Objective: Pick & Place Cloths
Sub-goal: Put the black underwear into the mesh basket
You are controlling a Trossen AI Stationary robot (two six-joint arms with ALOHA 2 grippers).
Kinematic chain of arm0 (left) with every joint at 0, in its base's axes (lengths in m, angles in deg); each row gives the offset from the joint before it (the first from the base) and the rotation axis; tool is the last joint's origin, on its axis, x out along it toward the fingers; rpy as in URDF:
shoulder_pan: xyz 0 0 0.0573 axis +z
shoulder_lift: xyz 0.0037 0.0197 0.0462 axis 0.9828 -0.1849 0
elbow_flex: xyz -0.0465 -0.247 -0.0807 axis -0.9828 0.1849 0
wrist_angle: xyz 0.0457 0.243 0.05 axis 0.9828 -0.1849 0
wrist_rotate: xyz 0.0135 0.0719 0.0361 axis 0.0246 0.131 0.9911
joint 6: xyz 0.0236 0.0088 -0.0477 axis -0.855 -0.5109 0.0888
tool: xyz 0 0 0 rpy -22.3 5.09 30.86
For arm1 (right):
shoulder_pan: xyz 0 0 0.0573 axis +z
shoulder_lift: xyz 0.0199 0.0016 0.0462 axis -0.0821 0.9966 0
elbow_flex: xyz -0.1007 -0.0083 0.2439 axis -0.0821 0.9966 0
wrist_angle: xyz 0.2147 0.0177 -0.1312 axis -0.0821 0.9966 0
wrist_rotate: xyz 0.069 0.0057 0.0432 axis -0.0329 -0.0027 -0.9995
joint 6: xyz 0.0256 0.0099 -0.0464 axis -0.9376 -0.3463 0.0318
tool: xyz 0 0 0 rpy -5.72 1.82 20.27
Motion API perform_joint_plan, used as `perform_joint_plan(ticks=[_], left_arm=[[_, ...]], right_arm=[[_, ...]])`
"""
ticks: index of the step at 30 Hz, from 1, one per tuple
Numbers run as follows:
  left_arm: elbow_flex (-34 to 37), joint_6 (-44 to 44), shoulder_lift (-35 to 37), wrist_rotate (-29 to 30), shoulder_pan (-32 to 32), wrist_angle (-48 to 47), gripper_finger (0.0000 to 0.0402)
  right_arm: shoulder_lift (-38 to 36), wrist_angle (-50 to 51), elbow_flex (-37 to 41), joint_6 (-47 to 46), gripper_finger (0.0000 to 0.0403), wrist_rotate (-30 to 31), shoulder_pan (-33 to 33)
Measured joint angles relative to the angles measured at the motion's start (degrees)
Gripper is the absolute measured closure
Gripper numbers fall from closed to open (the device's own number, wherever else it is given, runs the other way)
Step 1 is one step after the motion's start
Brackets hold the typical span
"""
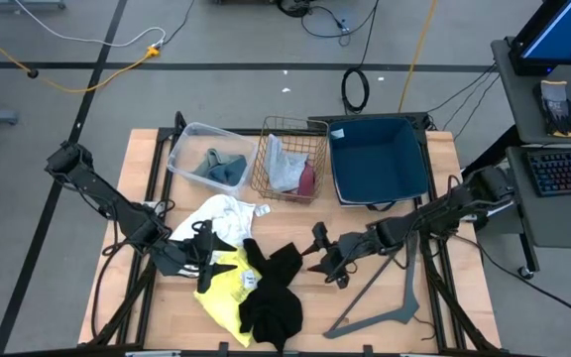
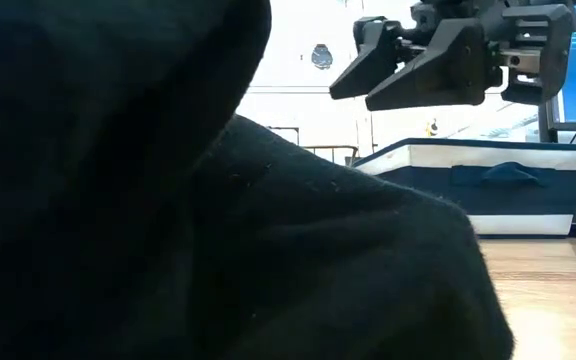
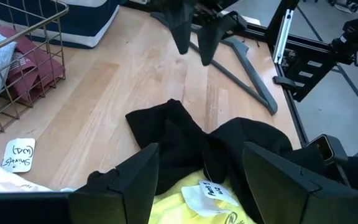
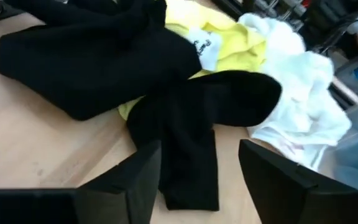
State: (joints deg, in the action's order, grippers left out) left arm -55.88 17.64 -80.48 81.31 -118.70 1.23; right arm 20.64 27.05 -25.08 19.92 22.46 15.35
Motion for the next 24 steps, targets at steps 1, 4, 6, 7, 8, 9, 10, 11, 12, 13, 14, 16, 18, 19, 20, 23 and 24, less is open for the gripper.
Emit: perform_joint_plan(ticks=[1,4,6,7,8,9,10,11,12,13,14,16,18,19,20,23,24], left_arm=[[0.0,0.0,0.0,0.0,0.0,0.0,0.0167],[0.0,0.0,0.0,0.0,0.0,0.0,0.0167],[0.0,-0.1,0.0,0.0,0.0,-0.1,0.0167],[0.0,-0.4,0.0,0.0,0.0,-0.1,0.0167],[0.0,-0.7,0.0,0.0,0.0,0.0,0.0167],[0.0,-0.8,0.0,0.0,0.0,-0.1,0.0167],[0.0,-0.9,0.0,0.0,0.0,-0.1,0.0167],[0.0,-0.9,0.0,0.0,0.0,-0.1,0.0167],[0.0,-0.9,0.0,0.0,0.0,-0.1,0.0167],[0.0,-0.9,0.0,0.0,0.0,-0.1,0.0167],[0.0,-0.9,0.0,0.0,0.0,-0.1,0.0167],[0.0,-0.9,0.0,0.0,0.0,-0.1,0.0167],[0.0,-0.9,0.0,0.0,0.0,-0.1,0.0167],[0.0,-1.1,0.0,0.0,0.0,-0.1,0.0167],[0.0,-1.3,0.0,-0.1,0.0,-0.2,0.0167],[0.0,-2.5,0.0,-0.1,0.0,-0.2,0.0167],[0.0,-2.8,0.0,-0.1,0.0,-0.2,0.0167]], right_arm=[[0.4,0.9,-0.8,0.0,0.0183,-1.2,0.0],[2.1,1.5,-3.2,-0.3,0.0173,-4.6,0.1],[2.8,2.3,-4.5,-0.6,0.0170,-6.0,0.3],[3.3,2.9,-5.4,-0.6,0.0170,-6.9,0.4],[3.9,3.2,-6.4,-0.6,0.0170,-7.6,0.6],[4.4,4.0,-7.4,-0.9,0.0170,-8.2,0.8],[4.9,5.0,-8.3,-1.3,0.0171,-8.7,1.1],[5.6,6.0,-9.4,-1.6,0.0171,-8.7,1.3],[6.6,6.6,-10.7,-1.7,0.0171,-8.7,1.5],[7.6,7.5,-11.9,-1.6,0.0170,-8.7,1.8],[8.5,8.5,-13.1,-1.6,0.0169,-8.7,2.1],[10.6,10.0,-15.6,-1.9,0.0167,-8.7,2.7],[13.0,10.7,-18.4,-2.7,0.0165,-8.6,3.0],[13.9,11.3,-19.4,-3.4,0.0164,-8.6,3.2],[14.8,11.7,-20.3,-4.1,0.0163,-8.6,3.4],[17.3,11.4,-22.7,-5.9,0.0162,-8.5,3.4],[17.7,11.6,-23.0,-6.7,0.0162,-8.5,3.3]])
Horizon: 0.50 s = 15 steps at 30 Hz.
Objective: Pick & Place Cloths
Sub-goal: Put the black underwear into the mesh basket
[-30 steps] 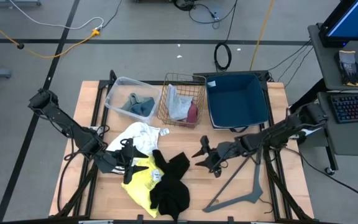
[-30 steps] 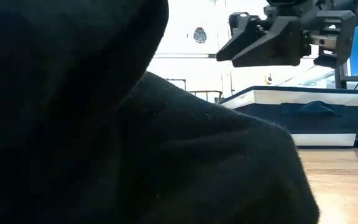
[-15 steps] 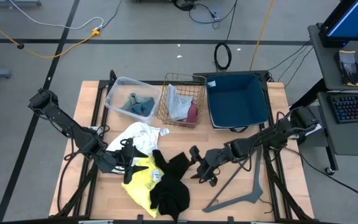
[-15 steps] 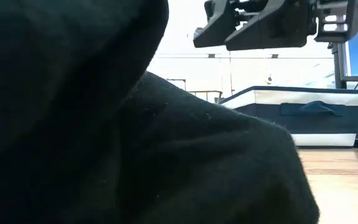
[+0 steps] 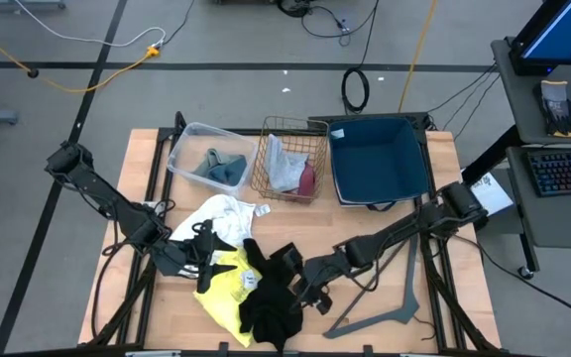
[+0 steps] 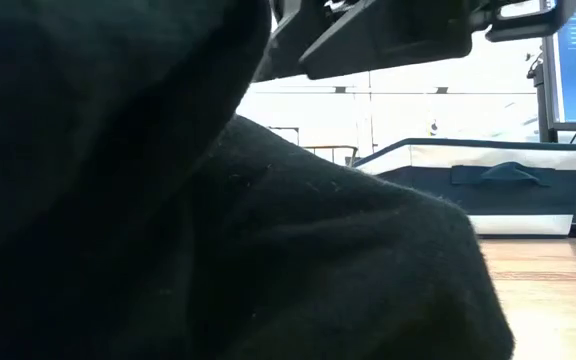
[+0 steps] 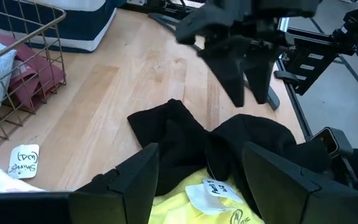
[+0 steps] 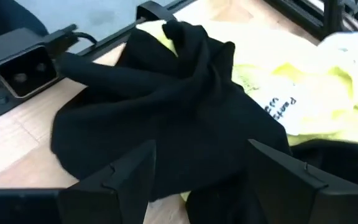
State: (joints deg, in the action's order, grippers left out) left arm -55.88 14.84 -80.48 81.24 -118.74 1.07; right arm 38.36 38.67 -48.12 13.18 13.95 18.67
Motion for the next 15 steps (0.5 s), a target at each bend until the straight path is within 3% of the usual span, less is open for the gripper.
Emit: perform_joint_plan(ticks=[9,15], left_arm=[[0.0,-0.8,0.0,0.0,0.0,-0.1,0.0167],[0.0,-1.1,0.0,0.0,0.0,0.1,0.0167]], right_arm=[[3.8,-0.8,-0.9,-8.1,0.0162,0.6,-1.0],[6.0,-1.6,-0.9,-8.7,0.0162,3.0,-1.9]])
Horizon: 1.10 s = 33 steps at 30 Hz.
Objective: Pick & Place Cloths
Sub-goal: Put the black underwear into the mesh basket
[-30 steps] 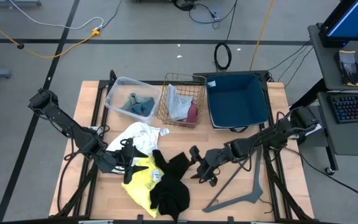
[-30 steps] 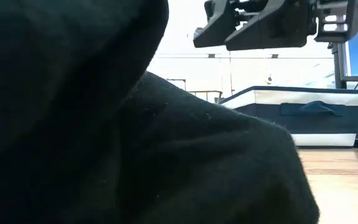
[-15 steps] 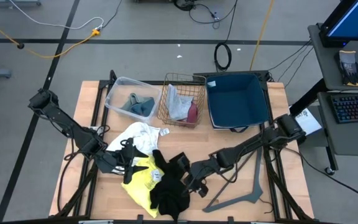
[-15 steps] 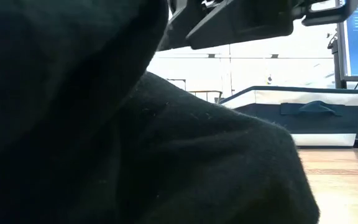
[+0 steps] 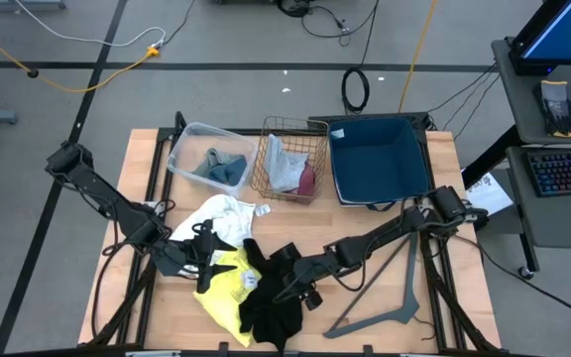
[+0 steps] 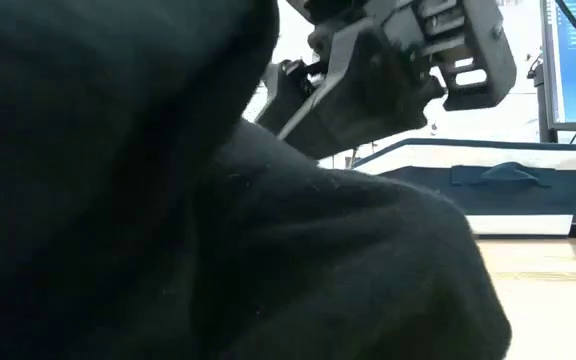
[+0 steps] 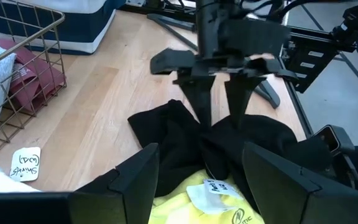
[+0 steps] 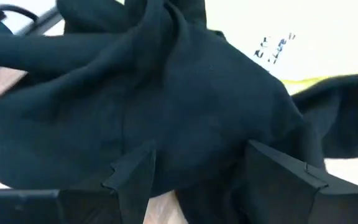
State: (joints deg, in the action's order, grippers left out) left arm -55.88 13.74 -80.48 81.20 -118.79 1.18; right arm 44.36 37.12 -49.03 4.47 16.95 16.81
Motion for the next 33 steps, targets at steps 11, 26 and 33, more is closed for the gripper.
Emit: perform_joint_plan(ticks=[11,26,33], left_arm=[[0.0,0.0,0.0,0.0,0.0,0.0,0.0167],[0.0,0.0,0.0,0.0,0.0,0.1,0.0167],[0.0,0.1,0.0,0.0,0.0,0.2,0.0167]], right_arm=[[1.5,-2.8,0.0,-0.7,0.0195,-1.5,0.3],[1.5,-3.0,0.0,1.9,0.0396,-1.6,0.3],[-3.6,-2.6,0.0,3.8,0.0401,-1.4,0.3]])
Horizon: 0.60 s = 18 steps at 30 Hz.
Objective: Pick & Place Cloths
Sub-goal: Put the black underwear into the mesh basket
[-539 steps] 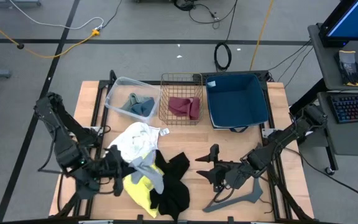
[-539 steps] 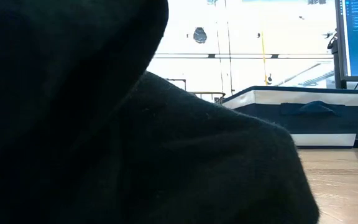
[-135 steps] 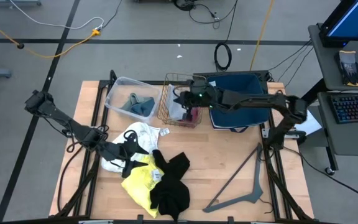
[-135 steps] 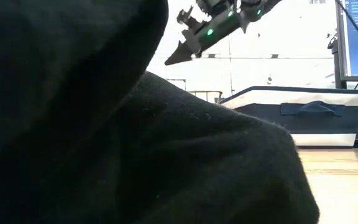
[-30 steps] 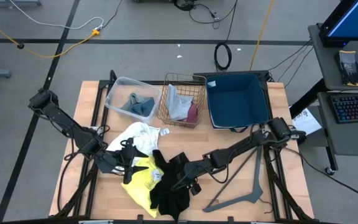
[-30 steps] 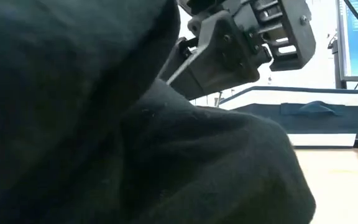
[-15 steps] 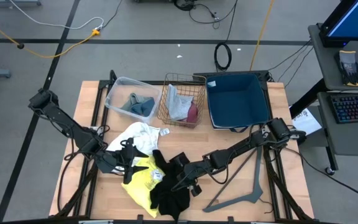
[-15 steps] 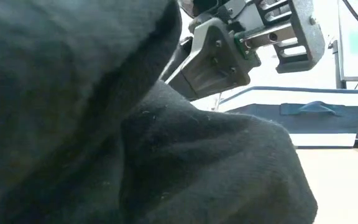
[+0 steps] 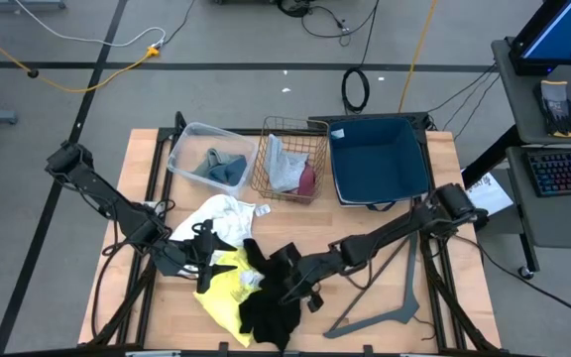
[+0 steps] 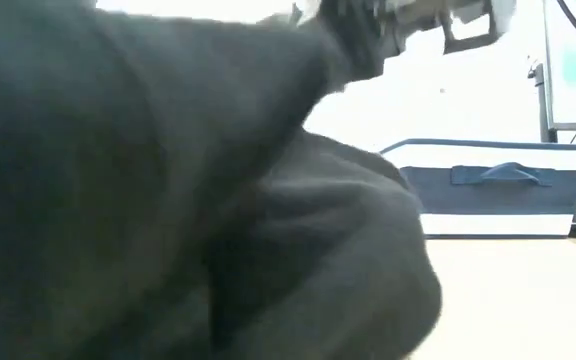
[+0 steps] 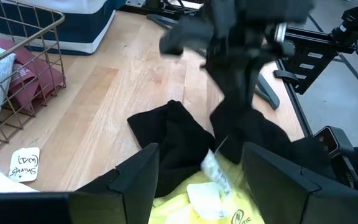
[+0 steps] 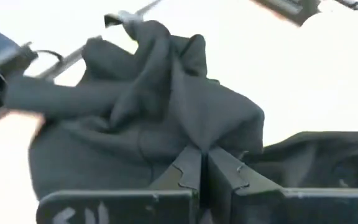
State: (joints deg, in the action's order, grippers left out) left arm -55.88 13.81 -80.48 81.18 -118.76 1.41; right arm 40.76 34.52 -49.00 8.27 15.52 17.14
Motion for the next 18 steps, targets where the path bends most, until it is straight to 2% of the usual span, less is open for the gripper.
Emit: perform_joint_plan(ticks=[15,18], left_arm=[[0.0,-1.5,0.0,0.0,0.0,2.0,0.0167],[0.0,-2.9,0.0,-0.1,0.0,3.9,0.0167]], right_arm=[[-21.6,1.2,0.0,6.6,0.0402,0.3,0.0],[-25.1,1.2,0.0,9.5,0.0402,2.9,0.0]])
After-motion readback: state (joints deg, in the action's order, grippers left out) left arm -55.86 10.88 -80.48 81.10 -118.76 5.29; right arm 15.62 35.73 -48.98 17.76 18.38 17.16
